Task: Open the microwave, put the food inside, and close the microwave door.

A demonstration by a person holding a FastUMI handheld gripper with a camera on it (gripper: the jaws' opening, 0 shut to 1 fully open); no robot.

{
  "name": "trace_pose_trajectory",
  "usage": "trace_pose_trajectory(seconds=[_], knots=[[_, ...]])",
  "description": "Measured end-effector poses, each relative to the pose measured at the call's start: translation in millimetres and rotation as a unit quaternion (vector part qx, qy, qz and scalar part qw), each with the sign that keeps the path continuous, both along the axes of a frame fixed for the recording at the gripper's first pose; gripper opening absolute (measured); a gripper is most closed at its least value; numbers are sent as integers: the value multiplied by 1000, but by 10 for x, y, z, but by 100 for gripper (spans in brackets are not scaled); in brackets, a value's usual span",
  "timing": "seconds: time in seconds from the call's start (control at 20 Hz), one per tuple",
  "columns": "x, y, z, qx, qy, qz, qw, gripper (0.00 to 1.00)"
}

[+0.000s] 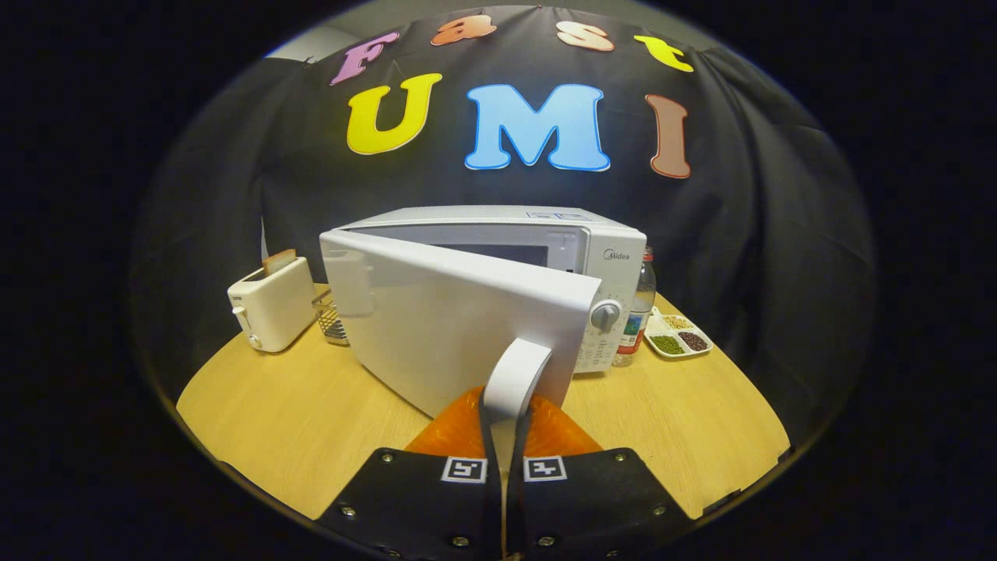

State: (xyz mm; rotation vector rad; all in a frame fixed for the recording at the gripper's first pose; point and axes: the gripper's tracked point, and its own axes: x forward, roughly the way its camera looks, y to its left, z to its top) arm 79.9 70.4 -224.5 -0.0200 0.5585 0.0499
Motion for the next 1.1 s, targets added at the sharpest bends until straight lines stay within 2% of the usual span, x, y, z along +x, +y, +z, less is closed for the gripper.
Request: trace_pose_trajectory(seconds=[0.2, 0.35, 0.45, 0.6, 0.65, 0.75, 0.85, 1.0, 1.05, 1.1], knots=[[-319, 348, 35, 13, -1, 24, 1000, 7], [-566, 655, 80, 21, -2, 53, 998, 17], [-737, 849, 112, 23, -5, 73, 997, 18], [-1002, 1100, 212, 41, -7, 109, 993, 20], [-1088, 1206, 244, 55, -7, 124, 991, 27], [-1305, 1436, 363, 102, -2, 172, 980, 32], [-1549, 1620, 547, 155, 2, 221, 963, 43], [-1678, 1386, 856, 169, -19, 227, 959, 66], [-1694, 1266, 911, 167, -25, 222, 960, 87], [-1680, 1152, 950, 165, -27, 218, 962, 97]])
